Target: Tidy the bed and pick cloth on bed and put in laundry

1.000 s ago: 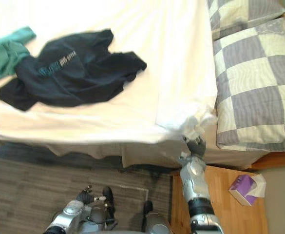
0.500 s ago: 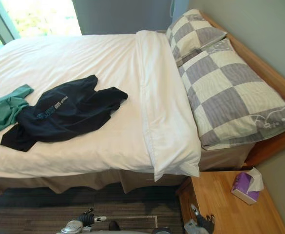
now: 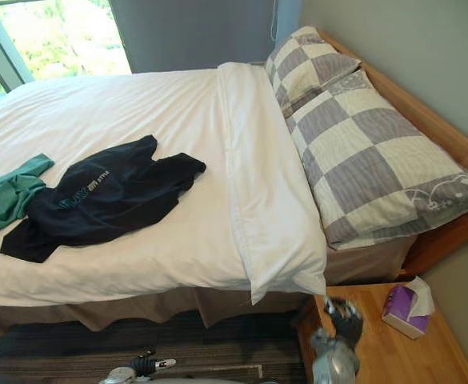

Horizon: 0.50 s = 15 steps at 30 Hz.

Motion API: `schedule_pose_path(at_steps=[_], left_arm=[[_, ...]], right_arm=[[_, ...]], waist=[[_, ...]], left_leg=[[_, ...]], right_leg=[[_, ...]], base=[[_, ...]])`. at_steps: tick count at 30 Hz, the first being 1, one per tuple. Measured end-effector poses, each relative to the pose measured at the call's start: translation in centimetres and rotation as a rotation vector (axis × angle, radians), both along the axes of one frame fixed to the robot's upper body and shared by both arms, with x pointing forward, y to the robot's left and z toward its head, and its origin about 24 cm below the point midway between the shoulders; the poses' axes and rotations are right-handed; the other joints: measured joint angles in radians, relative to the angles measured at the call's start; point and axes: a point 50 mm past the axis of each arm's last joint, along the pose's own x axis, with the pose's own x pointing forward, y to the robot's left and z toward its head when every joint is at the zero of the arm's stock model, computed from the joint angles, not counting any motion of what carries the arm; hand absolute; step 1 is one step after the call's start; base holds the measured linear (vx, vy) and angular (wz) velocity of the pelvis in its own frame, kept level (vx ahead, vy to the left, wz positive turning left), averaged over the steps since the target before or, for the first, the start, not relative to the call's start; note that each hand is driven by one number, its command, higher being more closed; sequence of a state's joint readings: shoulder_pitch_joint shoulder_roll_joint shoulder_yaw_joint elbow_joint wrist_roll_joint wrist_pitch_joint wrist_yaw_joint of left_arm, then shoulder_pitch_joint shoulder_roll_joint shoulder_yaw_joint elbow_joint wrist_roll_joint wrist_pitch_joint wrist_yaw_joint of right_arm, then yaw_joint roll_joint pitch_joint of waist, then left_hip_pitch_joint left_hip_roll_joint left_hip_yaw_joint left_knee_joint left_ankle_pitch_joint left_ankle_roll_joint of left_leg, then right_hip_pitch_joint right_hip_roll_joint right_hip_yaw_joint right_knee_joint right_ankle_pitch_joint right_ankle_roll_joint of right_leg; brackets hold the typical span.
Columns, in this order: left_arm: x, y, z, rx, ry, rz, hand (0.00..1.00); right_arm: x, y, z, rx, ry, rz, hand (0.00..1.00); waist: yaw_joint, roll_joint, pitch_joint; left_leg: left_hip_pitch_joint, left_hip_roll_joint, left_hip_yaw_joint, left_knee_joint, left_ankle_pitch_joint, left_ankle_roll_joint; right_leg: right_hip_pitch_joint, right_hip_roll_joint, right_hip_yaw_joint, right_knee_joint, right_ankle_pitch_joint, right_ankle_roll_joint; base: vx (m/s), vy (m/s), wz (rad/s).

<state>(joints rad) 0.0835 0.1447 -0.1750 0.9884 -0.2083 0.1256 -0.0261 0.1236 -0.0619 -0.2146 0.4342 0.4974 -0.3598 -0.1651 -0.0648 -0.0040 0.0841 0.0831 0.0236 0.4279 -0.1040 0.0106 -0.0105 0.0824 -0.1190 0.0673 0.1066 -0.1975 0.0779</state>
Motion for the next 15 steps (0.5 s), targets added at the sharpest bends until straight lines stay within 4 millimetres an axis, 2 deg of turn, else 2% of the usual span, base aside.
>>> schedule_pose_path(at_steps=[4, 5, 9, 13, 14, 15], left_arm=[[-0.2, 0.4, 0.1, 0.018, -0.016, 0.005, 0.0], [-0.2, 0.4, 0.1, 0.021, -0.018, 0.005, 0.0], [-0.2, 0.5, 0.1, 0.035, -0.029, 0.013, 0.0], [0.1, 0.0, 0.2, 0.027, -0.052, -0.015, 0.0], [0.5, -0.2, 0.4, 0.025, -0.067, -0.026, 0.0], [1.7, -0.3, 0.7, 0.026, -0.102, -0.041, 0.0]], right_arm=[[3.3, 1.6, 4.3, 0.158, -0.319, 0.164, 1.0], [3.6, 1.7, 4.9, 0.175, -0.359, 0.183, 1.0], [5.2, 2.3, 9.3, 0.254, -0.642, 0.276, 1.0], [7.1, 3.2, 13.2, 0.274, -0.813, 0.384, 1.0], [8.2, 3.5, 14.8, 0.266, -0.861, 0.425, 1.0], [9.6, 3.8, 17.1, 0.269, -0.931, 0.45, 1.0]], waist=[[0.0, -0.01, -0.006], [0.0, -0.012, -0.008], [0.0, -0.012, -0.008], [0.001, 0.014, 0.008], [0.001, 0.023, 0.032], [0.001, 0.03, 0.081]], left_leg=[[0.008, -0.007, -0.005, 0.006, 0.002, 0.008], [0.009, -0.006, -0.007, 0.006, 0.002, 0.008], [0.005, 0.006, -0.034, 0.006, 0.002, 0.008], [-0.023, 0.011, -0.06, 0.007, 0.002, 0.008], [-0.053, 0.012, -0.069, 0.024, 0.001, 0.009], [-0.094, 0.014, -0.078, 0.064, -0.005, 0.017]], right_leg=[[0.015, -0.001, 0.0, 0.009, 0.004, 0.0], [0.015, 0.001, 0.0, 0.01, 0.007, -0.005], [0.017, 0.015, -0.001, 0.02, 0.016, -0.006], [-0.01, 0.015, -0.02, 0.04, 0.016, -0.006], [-0.034, 0.013, -0.028, 0.054, 0.015, -0.006], [-0.067, 0.009, -0.028, 0.079, 0.015, -0.006]], base=[[0.19, -0.033, 0.03], [0.13, -0.06, 0.09], [0.09, -0.074, 0.17], [0.02, -0.064, 0.16], [-0.07, -0.038, 0.23], [-0.1, -0.032, 0.23]])
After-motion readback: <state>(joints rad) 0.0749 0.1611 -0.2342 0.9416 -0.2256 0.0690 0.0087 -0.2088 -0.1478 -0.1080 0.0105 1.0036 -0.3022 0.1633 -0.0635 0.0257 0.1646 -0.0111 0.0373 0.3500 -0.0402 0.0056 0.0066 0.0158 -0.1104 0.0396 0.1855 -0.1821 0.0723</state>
